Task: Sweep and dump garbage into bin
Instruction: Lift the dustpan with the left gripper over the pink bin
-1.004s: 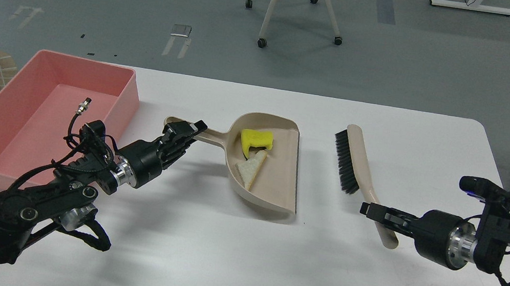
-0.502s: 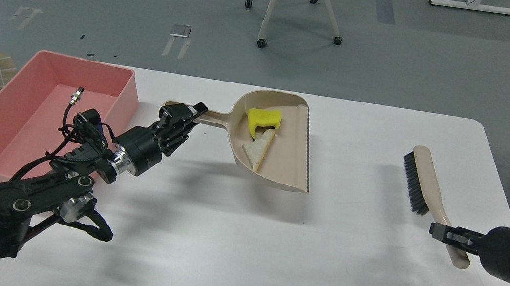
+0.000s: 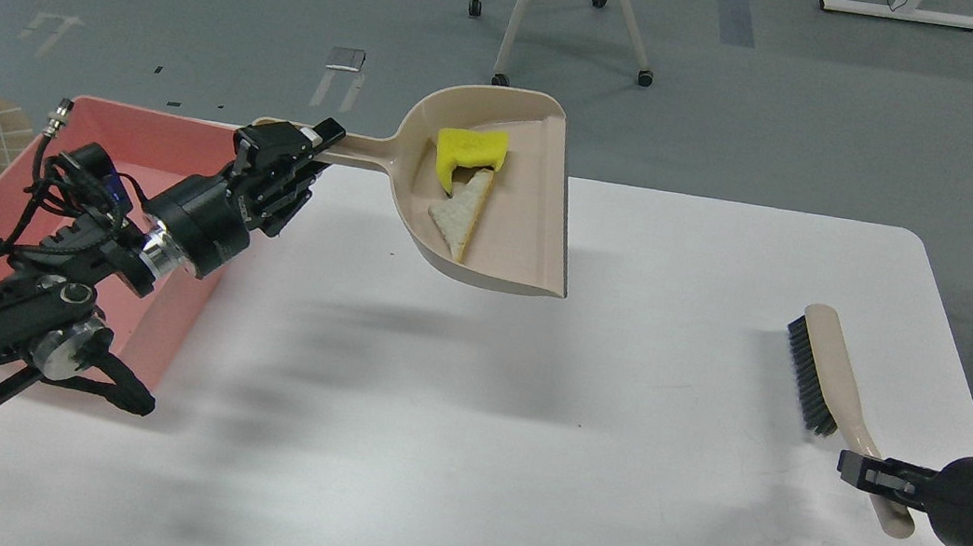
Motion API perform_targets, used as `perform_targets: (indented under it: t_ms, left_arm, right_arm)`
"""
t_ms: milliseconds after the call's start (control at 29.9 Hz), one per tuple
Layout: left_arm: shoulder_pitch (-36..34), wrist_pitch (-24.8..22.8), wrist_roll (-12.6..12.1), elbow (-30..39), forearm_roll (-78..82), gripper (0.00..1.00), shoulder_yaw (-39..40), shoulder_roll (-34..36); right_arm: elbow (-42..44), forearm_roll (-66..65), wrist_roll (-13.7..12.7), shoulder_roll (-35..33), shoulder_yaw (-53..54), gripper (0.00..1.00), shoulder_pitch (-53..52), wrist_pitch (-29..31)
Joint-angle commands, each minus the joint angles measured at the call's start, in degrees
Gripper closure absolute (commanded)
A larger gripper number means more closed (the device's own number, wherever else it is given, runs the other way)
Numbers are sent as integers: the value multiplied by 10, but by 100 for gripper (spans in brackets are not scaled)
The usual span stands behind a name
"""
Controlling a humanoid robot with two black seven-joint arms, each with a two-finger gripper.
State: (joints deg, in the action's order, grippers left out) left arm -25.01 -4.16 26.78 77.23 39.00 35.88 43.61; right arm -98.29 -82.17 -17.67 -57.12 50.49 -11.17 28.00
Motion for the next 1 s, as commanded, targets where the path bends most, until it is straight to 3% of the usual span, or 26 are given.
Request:
perform_targets:
  t_ms: [0, 201, 770, 970]
  left_arm:
    - [5, -11, 8, 17, -15, 81, 1, 60]
    - [29, -50, 12, 20, -81, 81, 4, 136]
    - [70, -62, 12, 1, -179, 81, 4, 275]
    - [77, -137, 12, -87, -183, 81, 4, 303]
  right_arm:
    - [-1, 0, 0, 1, 5, 100, 0, 0]
    - [-1, 0, 0, 7, 5, 100, 0, 0]
    - [-1, 0, 0, 12, 11, 100, 0, 0]
    - [-1, 0, 0, 12, 14, 100, 0, 0]
